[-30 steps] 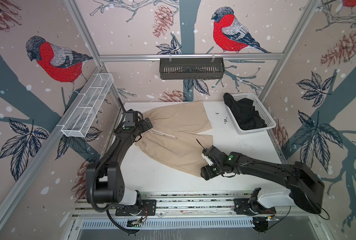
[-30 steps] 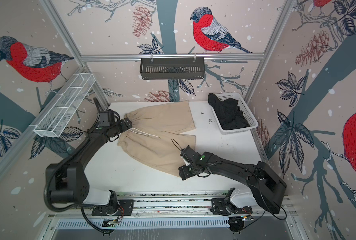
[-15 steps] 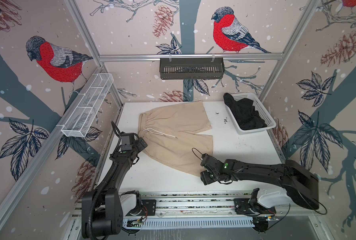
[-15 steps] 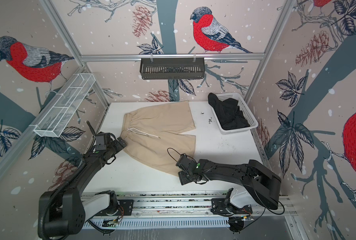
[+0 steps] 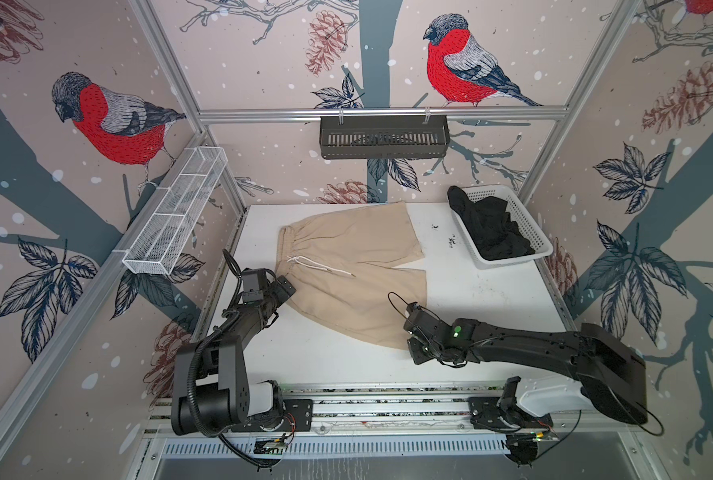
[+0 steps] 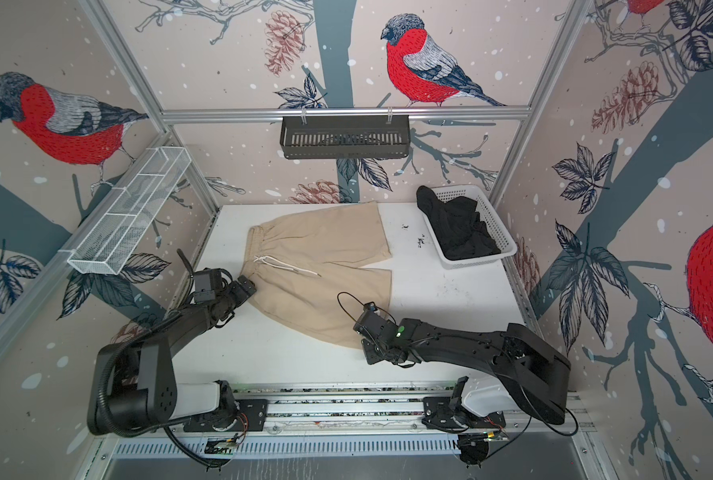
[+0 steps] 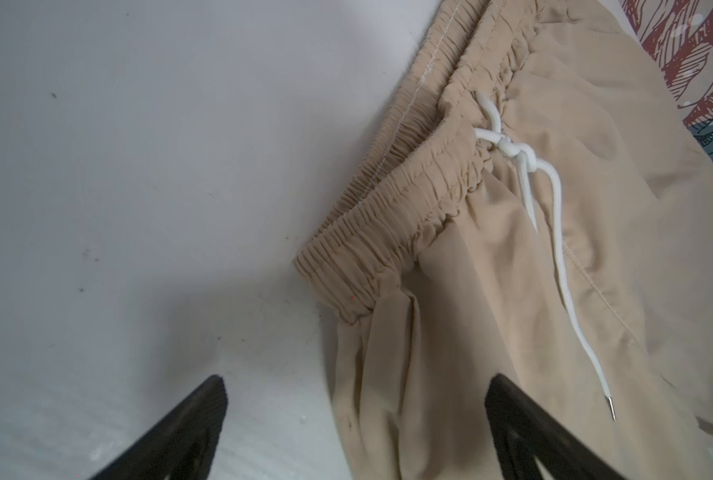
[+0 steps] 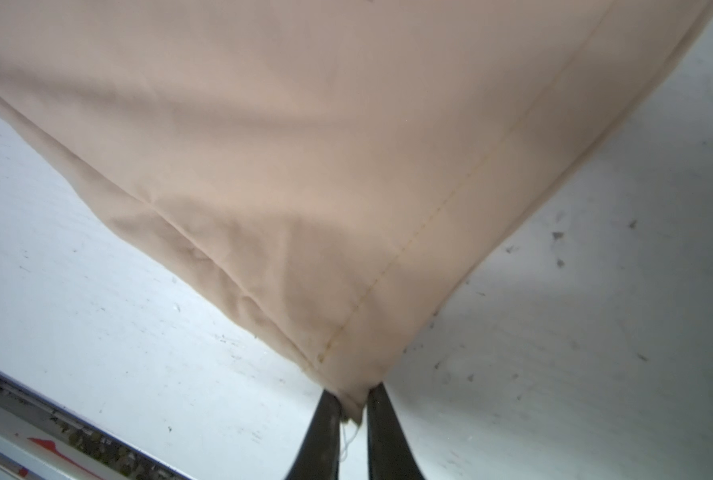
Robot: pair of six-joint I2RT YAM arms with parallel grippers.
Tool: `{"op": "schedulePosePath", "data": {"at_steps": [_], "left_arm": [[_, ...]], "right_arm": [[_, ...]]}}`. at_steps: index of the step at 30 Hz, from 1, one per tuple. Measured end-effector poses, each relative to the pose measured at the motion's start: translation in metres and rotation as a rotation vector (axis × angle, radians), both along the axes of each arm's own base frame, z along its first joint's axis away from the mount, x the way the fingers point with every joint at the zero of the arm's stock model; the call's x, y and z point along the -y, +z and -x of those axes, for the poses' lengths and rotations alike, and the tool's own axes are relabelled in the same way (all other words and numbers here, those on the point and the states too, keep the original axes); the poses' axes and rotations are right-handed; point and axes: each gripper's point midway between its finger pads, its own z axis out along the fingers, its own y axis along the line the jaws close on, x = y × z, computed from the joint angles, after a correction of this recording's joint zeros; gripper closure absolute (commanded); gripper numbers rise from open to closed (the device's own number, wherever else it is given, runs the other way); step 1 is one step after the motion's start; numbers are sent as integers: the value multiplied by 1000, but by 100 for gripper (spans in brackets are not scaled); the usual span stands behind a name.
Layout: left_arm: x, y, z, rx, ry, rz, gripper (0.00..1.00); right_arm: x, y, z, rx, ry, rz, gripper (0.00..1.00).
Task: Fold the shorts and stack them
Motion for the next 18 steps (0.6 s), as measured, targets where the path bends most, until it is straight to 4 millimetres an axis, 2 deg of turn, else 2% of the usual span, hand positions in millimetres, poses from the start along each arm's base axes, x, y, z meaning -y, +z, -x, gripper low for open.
{"op": "schedulePosePath", "data": {"at_steps": [5, 9, 14, 18], "left_arm": [[-5, -4, -9, 8, 11, 23, 5], [-7, -5, -18, 23, 7, 15, 12], [-8, -12, -25, 29, -6, 7, 29], [-9, -15, -26, 30, -9, 5, 54]], "right_arm": [[7, 2, -5, 18, -33, -12, 87], [6, 7, -10, 44, -47, -44, 87], [9, 7, -16, 64, -69, -58, 88], [7, 12, -21, 87, -75, -79, 90]]}}
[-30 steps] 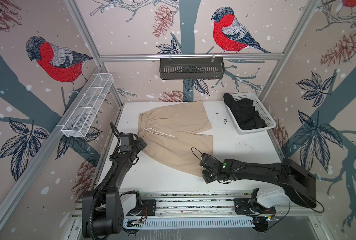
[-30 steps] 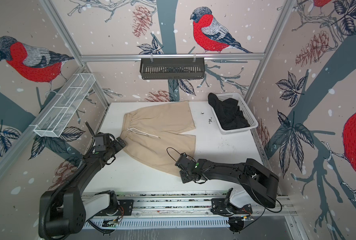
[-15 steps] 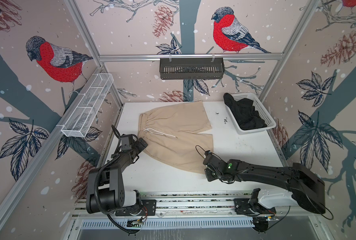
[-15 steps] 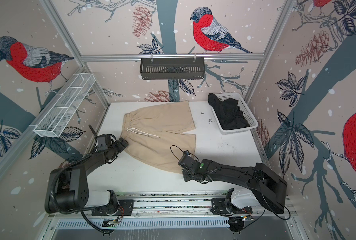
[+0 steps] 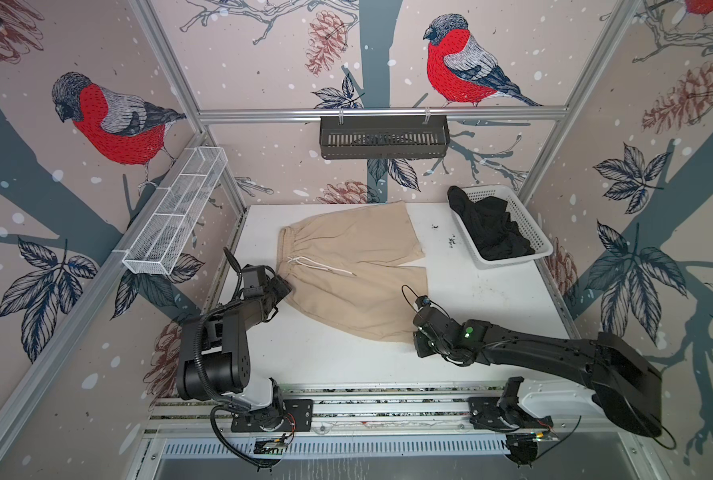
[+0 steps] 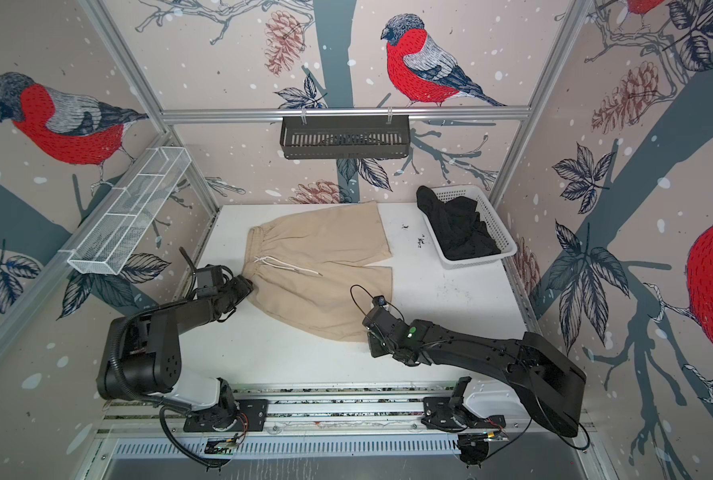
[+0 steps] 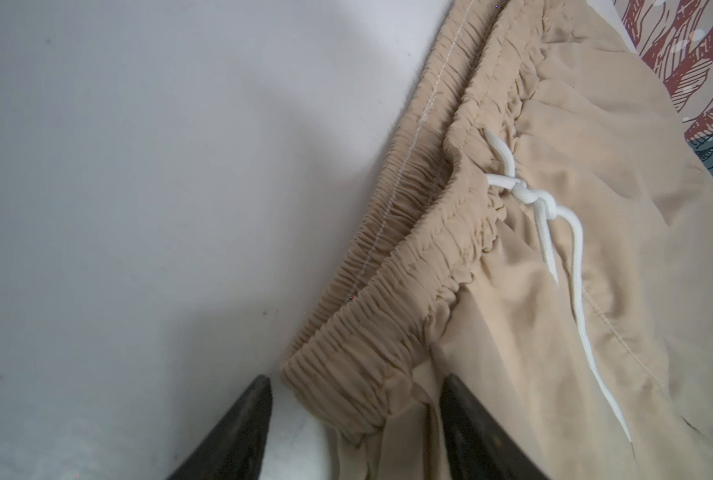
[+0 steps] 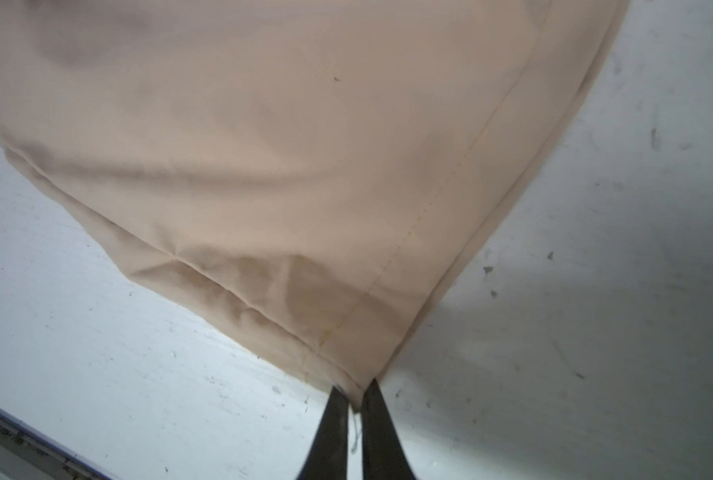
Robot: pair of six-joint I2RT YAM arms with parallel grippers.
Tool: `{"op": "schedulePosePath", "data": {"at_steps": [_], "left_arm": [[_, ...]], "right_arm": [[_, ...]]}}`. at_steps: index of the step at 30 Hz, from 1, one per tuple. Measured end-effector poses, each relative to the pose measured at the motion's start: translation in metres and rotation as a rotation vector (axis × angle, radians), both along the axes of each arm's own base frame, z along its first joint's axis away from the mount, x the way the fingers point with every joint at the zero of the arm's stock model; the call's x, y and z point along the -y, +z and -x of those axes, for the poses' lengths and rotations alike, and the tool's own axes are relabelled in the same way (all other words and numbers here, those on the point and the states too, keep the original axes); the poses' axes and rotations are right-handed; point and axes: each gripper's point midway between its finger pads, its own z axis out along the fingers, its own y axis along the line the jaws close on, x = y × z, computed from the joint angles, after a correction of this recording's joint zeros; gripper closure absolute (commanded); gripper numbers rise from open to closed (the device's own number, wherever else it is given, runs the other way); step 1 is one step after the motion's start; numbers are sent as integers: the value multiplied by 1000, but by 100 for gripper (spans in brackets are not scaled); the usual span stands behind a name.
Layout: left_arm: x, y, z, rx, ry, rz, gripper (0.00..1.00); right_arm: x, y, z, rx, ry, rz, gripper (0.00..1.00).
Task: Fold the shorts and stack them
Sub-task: 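Hold the waistband corner and leg hem with both grippers near the table edge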
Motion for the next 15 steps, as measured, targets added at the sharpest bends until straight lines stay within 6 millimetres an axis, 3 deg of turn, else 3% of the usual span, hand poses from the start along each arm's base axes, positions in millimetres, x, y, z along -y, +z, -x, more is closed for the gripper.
{"op": "schedulePosePath", "data": {"at_steps": [6, 15], "left_arm": [[-8, 16, -9, 26, -2, -57, 100], [-14, 54, -14, 69, -25, -125, 100]], "right_arm": [[2, 20, -8, 72, -23, -39, 91], [27, 50, -19, 174, -93, -47, 96]]}}
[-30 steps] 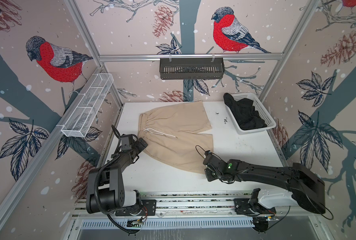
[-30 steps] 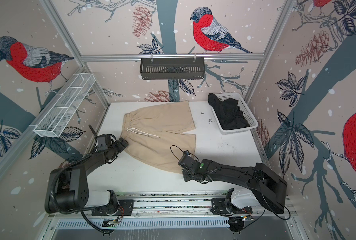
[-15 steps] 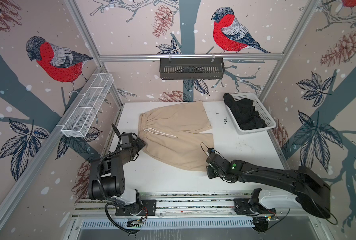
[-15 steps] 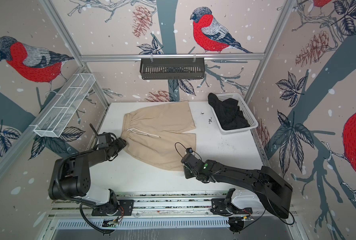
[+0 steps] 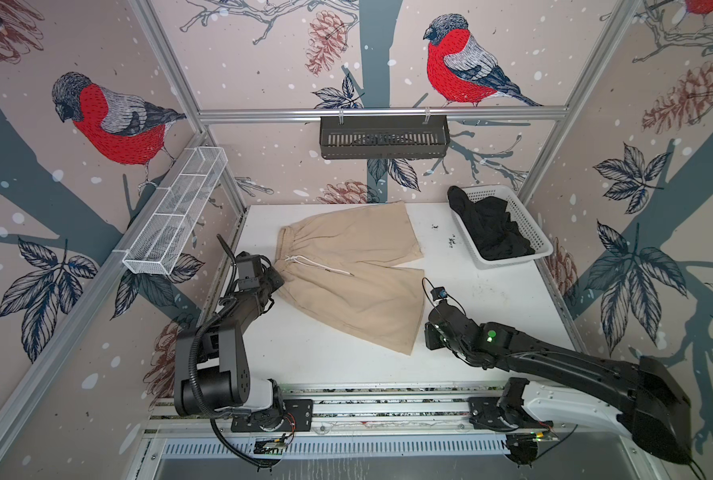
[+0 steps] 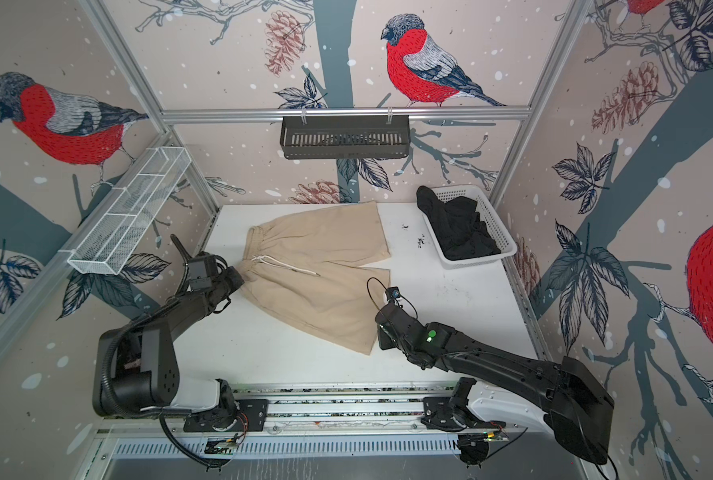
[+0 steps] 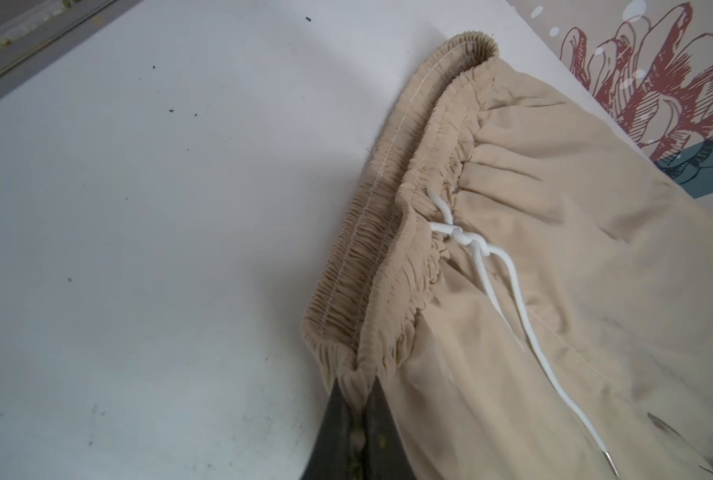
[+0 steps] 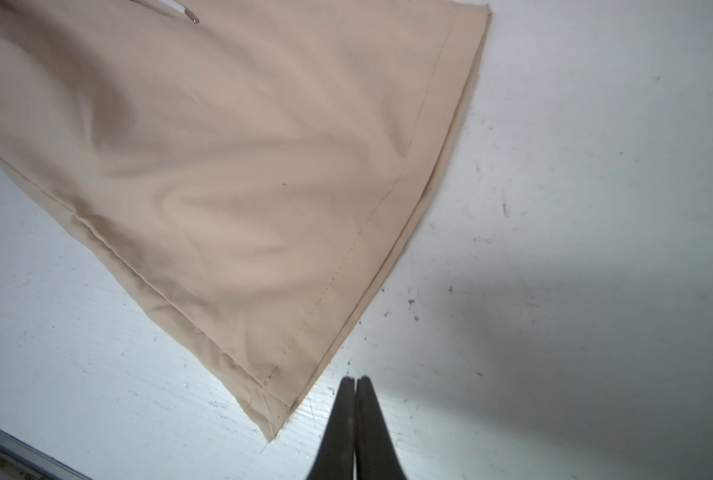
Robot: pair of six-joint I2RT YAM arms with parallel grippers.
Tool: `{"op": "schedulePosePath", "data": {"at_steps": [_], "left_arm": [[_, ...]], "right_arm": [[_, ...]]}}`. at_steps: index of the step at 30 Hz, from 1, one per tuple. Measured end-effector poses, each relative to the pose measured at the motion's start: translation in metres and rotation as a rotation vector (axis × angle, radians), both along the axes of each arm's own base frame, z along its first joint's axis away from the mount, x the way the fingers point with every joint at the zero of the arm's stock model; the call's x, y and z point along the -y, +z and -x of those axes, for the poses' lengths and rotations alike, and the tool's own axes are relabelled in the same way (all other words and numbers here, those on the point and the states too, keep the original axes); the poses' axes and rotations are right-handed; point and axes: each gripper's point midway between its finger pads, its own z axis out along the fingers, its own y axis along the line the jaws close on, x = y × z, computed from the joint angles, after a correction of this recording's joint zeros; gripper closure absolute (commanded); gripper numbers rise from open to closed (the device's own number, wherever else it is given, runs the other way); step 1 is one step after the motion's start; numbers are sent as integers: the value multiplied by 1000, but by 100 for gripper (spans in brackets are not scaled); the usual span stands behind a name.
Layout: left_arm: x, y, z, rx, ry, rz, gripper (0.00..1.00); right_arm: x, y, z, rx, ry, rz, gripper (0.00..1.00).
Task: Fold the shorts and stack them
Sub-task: 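Hold the waistband corner and leg hem with both grippers near the table edge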
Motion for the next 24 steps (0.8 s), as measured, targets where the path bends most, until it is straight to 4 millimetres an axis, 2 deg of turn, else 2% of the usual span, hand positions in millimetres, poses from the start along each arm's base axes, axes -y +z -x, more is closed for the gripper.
{"op": "schedulePosePath", "data": {"at_steps": [1, 3, 5, 8, 10, 15, 24], "left_arm": [[1, 6, 0, 10, -3, 1, 100], [2, 18, 2, 30, -7, 0, 100], [5, 26, 7, 46, -14, 3, 100], [8, 20, 17, 37, -22, 12, 100], [10, 9, 25, 4, -23, 20, 100], [16, -1, 32, -21, -41, 43, 100], [16, 3, 32, -8, -45, 36, 100]], "right_arm": [[2, 6, -2, 14, -6, -1, 92], [3, 14, -3, 34, 1, -10, 78], [1, 13, 0, 31, 19, -16, 69], [-10, -7, 21, -41, 99, -9, 43], [-18, -21, 36, -89, 155, 19, 36], [-40, -45, 55, -160, 229, 61, 32], [-18, -78, 53, -210, 141, 163, 32]]}}
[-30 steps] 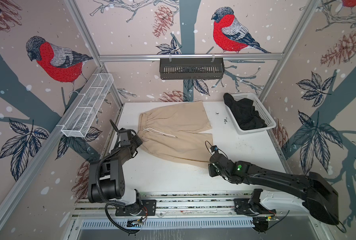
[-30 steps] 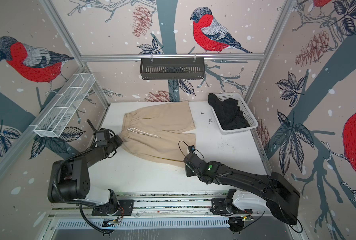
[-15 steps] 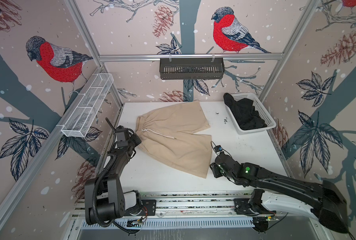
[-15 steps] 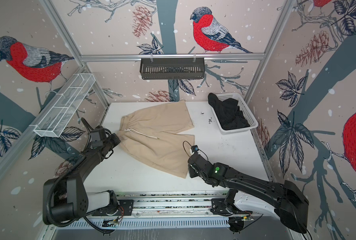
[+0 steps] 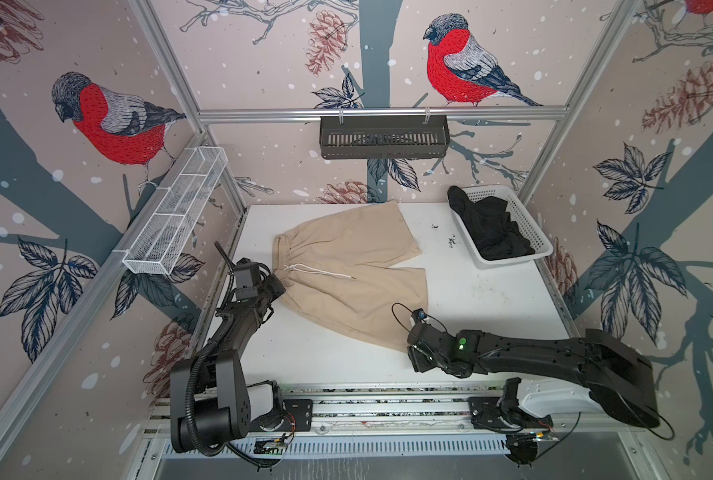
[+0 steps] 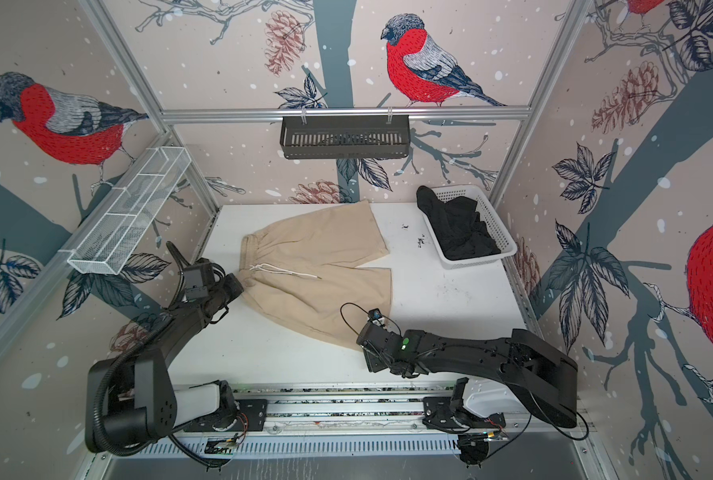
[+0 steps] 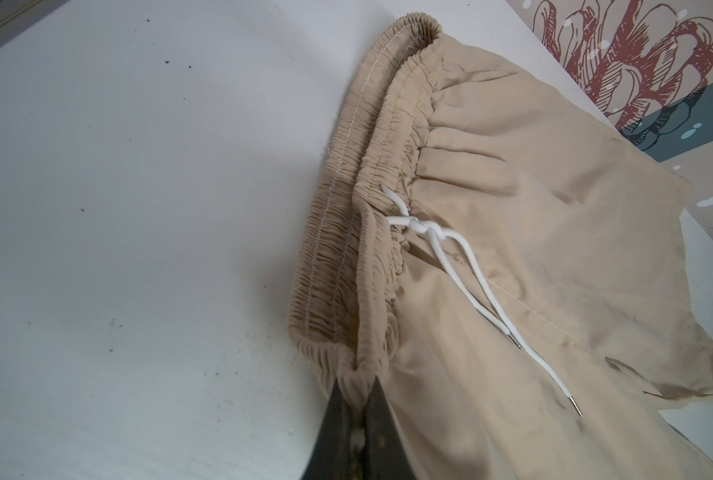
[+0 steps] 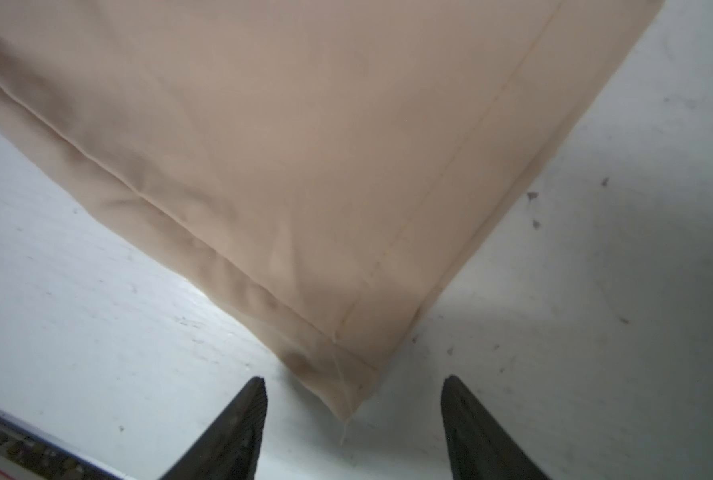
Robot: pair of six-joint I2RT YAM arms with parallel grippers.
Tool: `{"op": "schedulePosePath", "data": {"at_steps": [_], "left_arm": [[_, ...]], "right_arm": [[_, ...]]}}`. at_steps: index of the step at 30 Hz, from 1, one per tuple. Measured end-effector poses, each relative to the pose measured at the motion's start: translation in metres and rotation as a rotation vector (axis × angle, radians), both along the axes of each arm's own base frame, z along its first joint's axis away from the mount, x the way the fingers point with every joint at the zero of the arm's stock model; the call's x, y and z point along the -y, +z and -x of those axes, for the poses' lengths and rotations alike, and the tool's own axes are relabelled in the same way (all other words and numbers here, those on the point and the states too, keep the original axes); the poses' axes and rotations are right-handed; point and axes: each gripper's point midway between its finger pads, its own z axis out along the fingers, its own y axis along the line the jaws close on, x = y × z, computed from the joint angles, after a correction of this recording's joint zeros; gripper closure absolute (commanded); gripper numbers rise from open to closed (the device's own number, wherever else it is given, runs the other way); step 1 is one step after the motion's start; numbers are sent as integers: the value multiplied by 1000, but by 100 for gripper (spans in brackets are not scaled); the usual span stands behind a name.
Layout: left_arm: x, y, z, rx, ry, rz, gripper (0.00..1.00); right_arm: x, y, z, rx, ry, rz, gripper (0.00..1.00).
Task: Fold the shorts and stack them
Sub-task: 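Hold the waistband corner and leg hem with both grippers near the table edge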
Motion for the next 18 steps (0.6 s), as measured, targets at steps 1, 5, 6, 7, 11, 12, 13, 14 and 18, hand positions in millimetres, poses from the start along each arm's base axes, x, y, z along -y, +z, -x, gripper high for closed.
{"op": "schedulePosePath", "data": {"at_steps": [1, 5, 6, 7, 11, 12, 13, 14, 18], "left_arm": [[0, 0, 0, -1, 0, 0, 100], [0, -1, 0, -3, -2, 2, 100], [1, -1, 0, -4, -3, 3, 100], [1, -2, 1, -5, -3, 3, 100], [1, -1, 1, -2, -5, 2, 100], [1, 1, 1, 1, -5, 1, 100], [1, 4, 1, 1, -5, 1, 100], [1, 9, 0, 6, -7, 0, 100], [7, 35, -6, 26, -37, -20, 100]], "right_arm": [[4, -3, -1, 7, -8, 9, 32], [4, -6, -16, 66, -56, -48, 58], [4, -6, -19, 73, -71, -62, 68], [6, -4, -22, 82, -84, -69, 78], [8, 5, -22, 77, -93, -76, 96], [7, 12, -23, 87, -93, -87, 96], [5, 20, -24, 98, -92, -99, 97], [4, 26, -25, 109, -93, -106, 97], [3, 53, -22, 140, -78, -111, 97]]}}
